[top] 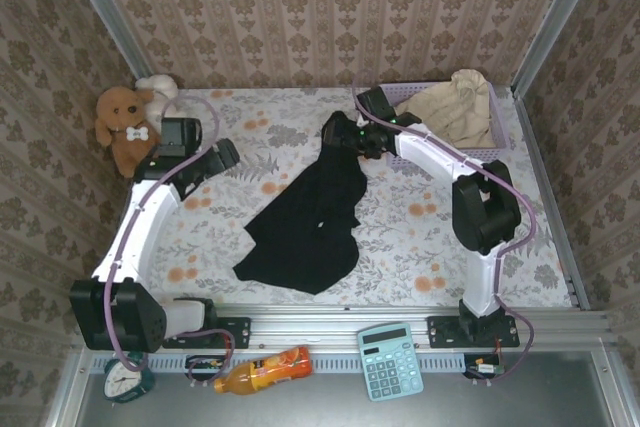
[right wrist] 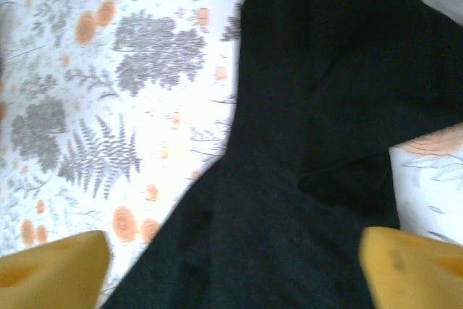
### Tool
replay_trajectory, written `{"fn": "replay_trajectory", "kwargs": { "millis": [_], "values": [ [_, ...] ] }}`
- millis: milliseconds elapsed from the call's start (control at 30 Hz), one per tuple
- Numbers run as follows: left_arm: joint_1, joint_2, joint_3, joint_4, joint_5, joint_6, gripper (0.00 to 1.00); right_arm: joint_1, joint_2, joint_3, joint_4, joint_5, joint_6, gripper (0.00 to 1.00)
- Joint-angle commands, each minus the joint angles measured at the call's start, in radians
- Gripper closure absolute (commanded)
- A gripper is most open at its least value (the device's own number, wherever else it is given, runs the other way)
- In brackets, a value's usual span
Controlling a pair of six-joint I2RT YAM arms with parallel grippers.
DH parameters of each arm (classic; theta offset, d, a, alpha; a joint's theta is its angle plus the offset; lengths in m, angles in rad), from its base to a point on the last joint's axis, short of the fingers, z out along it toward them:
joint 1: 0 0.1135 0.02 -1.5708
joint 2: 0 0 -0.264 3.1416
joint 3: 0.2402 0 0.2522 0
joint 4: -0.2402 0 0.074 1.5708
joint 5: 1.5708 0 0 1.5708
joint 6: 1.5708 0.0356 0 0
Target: Fold and stack the mixed laundry pile
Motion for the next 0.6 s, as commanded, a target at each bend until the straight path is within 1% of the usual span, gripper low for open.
{"fn": "replay_trajectory", "kwargs": {
  "millis": [0, 67, 167, 233, 300, 400, 567],
  "values": [
    [-0.036, -0.040, -0.067, -0.079, 0.025, 0.006, 0.00, 0.020, -0.140, -0.026, -0.059, 0.037, -0.042, 0.00],
    [-0.054, -0.063, -0.121, -0.097, 0.056, -0.008, 0.00, 0.032, -0.215, -0.105, -0.127, 0.048, -0.065, 0.00],
    [-0.098, -0.104, -0.208, -0.120, 0.082, -0.074, 0.01, 0.055, -0.346, -0.247, -0.186, 0.040, -0.083, 0.01],
    [-0.149, -0.126, -0.266, -0.103, 0.100, -0.125, 0.04, 0.073, -0.426, -0.360, -0.191, 0.006, -0.064, 0.03],
    [-0.199, -0.131, -0.307, -0.066, 0.105, -0.168, 0.06, 0.099, -0.471, -0.443, -0.164, -0.042, -0.029, 0.06],
    [-0.251, -0.100, -0.359, 0.006, 0.103, -0.228, 0.07, 0.171, -0.464, -0.487, -0.129, -0.051, 0.003, 0.09],
    [-0.275, 0.013, -0.384, 0.091, 0.053, -0.275, 0.14, 0.270, -0.320, -0.437, -0.049, -0.058, 0.042, 0.13]
  ]
}}
